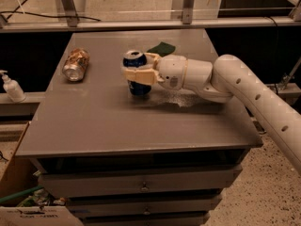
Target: Place pepsi can upright
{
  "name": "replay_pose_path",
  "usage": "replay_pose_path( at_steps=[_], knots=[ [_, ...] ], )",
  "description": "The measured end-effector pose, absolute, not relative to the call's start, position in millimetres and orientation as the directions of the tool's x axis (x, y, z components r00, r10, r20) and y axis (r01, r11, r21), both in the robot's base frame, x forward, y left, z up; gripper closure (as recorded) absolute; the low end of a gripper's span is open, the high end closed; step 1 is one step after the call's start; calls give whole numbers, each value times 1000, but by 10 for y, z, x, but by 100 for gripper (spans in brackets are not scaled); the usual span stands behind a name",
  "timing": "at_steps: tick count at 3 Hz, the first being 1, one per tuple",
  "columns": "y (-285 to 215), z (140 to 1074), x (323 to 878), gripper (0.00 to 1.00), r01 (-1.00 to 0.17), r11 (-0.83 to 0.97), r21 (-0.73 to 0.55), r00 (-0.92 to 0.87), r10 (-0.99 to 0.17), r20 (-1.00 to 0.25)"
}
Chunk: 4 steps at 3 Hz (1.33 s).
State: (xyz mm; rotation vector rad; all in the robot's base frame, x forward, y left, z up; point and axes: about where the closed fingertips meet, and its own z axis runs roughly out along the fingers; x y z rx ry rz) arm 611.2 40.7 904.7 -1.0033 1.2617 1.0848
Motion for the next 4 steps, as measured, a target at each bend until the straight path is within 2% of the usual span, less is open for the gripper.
replay_pose_path(
  at_steps=[2, 3, 4],
  knots=[
    [408, 8808, 5958, 100, -986, 167, -18, 25, 36, -999],
    [408, 8841, 5958, 83, -986, 167, -18, 25, 36, -999],
    [408, 8853, 5958, 61, -986, 167, -18, 25, 36, -999]
  ],
)
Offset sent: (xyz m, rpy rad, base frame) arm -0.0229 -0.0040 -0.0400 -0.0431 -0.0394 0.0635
